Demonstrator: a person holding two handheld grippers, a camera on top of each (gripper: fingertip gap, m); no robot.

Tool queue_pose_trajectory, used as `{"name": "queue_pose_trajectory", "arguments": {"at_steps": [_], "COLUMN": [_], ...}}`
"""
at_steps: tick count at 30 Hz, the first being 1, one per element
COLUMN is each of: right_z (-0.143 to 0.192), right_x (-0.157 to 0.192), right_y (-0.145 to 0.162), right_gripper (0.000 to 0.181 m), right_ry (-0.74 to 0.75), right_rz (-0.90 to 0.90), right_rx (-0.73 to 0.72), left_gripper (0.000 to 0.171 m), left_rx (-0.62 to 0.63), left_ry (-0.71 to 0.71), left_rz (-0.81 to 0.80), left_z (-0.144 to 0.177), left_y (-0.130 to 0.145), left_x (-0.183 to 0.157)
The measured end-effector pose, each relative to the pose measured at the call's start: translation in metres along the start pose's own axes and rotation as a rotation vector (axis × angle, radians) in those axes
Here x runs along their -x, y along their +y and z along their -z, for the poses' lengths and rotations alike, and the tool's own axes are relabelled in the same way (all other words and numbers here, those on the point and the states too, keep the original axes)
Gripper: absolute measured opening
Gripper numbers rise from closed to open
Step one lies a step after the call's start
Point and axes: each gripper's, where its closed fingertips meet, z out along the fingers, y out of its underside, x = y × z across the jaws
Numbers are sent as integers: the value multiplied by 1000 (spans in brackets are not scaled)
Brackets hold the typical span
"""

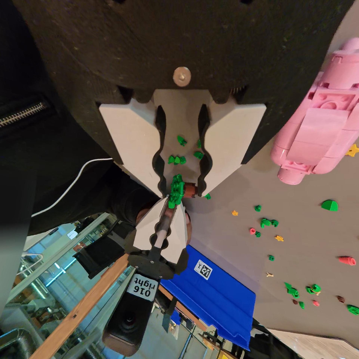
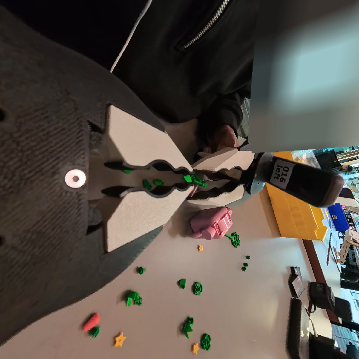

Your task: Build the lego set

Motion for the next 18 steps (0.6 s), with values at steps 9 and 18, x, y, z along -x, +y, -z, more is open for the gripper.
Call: {"name": "queue_pose_trajectory", "arguments": {"at_steps": [9, 18], "right_z": [4, 11], "right_x": [4, 2], "right_y": [-9, -13], "right_gripper": [8, 15], "right_ry": [9, -27], "right_rz": [72, -32], "right_rx": [-41, -69], "left_gripper": [21, 20], "left_rx": [-13, -45], "left_ry": [35, -18], "left_rz": [0, -93], "left_z": [1, 5], "left_y": [-3, -10], "left_x": [-6, -6]}}
